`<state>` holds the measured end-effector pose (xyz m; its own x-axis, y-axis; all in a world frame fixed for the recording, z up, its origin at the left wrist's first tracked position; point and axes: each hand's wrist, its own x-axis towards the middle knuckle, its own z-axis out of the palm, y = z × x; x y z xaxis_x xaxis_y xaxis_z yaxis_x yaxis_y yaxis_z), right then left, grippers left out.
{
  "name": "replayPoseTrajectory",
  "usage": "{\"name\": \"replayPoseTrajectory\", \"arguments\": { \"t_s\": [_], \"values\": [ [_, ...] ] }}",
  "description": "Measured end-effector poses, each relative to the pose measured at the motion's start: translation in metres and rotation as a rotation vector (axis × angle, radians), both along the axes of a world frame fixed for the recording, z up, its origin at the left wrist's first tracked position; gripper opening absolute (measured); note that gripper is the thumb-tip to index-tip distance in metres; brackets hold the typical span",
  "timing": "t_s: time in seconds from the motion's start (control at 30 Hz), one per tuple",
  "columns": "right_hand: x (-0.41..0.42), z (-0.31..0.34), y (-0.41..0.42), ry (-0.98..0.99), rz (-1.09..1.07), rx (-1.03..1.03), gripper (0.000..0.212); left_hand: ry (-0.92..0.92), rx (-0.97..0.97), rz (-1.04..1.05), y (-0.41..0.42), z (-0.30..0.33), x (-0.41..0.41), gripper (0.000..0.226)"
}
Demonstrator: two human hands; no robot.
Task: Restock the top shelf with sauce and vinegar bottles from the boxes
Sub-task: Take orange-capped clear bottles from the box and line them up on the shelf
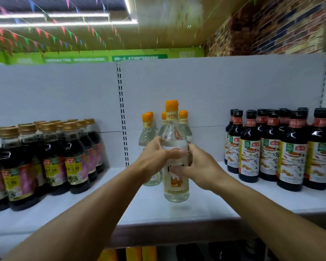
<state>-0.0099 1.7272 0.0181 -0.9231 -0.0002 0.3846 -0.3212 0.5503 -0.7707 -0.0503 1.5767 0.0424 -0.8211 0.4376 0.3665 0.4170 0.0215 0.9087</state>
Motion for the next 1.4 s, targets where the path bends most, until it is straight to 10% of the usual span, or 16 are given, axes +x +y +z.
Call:
{"name": "replayPoseTrajectory", "arguments": {
  "t_s": [1.4],
  "values": [
    [-0.139,-0.032,0.008,-0.146,-0.078,-0.073,0.042,0.242,-0.475,0.401,-0.011,-0.072,-0.113,0.015]
  ]
}}
